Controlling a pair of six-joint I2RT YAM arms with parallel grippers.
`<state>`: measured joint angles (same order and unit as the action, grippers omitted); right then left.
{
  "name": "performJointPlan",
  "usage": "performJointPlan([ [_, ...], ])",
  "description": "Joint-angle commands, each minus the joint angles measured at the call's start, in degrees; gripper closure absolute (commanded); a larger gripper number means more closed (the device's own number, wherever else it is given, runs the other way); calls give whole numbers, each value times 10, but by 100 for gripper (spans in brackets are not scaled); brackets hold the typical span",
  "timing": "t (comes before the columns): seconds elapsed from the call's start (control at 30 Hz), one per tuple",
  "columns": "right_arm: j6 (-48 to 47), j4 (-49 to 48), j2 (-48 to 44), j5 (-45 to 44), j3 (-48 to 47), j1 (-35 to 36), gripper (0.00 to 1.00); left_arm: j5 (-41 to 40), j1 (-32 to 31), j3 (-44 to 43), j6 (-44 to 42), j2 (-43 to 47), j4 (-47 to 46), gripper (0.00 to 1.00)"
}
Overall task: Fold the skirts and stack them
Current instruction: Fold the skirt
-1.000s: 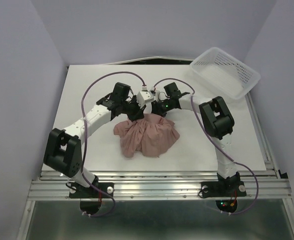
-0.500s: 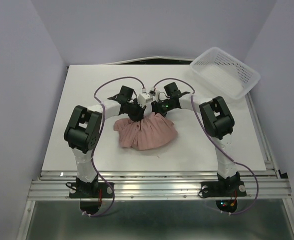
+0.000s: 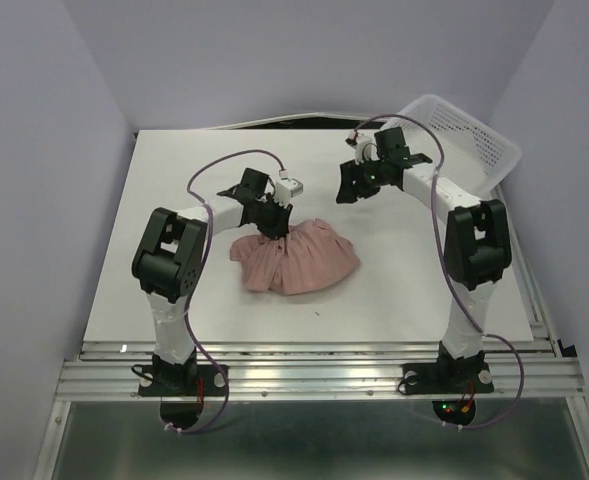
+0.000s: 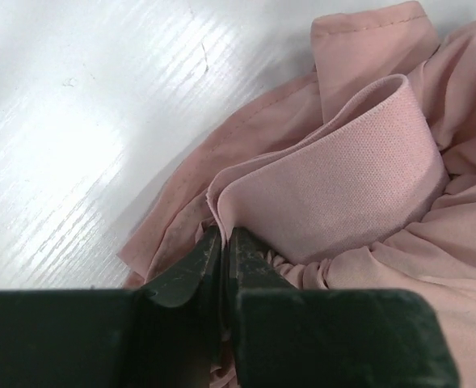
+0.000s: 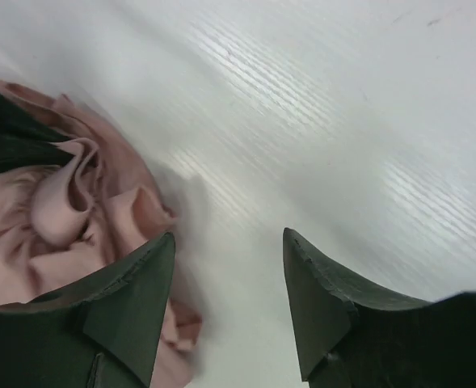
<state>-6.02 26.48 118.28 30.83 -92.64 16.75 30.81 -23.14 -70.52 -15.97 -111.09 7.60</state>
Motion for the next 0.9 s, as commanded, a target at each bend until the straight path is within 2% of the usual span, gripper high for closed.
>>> performJointPlan([
  [0.0,19,33,-101,31,-39,14,37,-47,3,-13,51,-12,26,75],
  [0.07,56,41,-126,76,-21,14,37,-59,3,-25,68,-5,29,67],
  [0.17,100,11,-148,125,29,55,37,-80,3,-64,74,-1,48,62],
  [0.3,116,-54,-165,122,132,116,43,-119,4,-141,49,-8,93,53],
  [0.4,143,-70,-139,130,190,129,50,-131,16,-189,39,-14,127,44],
  [0.5,170,-125,-118,122,251,129,51,-126,24,-207,53,9,145,43],
  [0.6,201,-190,-92,114,273,129,51,-146,23,-186,97,50,132,41],
  [0.63,208,-212,-81,118,272,129,51,-153,24,-174,122,87,123,39],
  [0.7,225,-223,-73,122,263,129,51,-167,22,-130,152,129,86,14],
  [0.8,252,-245,-97,136,252,129,44,-170,10,-90,179,191,80,12],
  [0.83,261,-245,-111,143,247,129,37,-187,-7,-77,182,218,80,12],
  [0.87,275,-245,-145,149,244,129,34,-196,-17,-52,185,230,80,12],
])
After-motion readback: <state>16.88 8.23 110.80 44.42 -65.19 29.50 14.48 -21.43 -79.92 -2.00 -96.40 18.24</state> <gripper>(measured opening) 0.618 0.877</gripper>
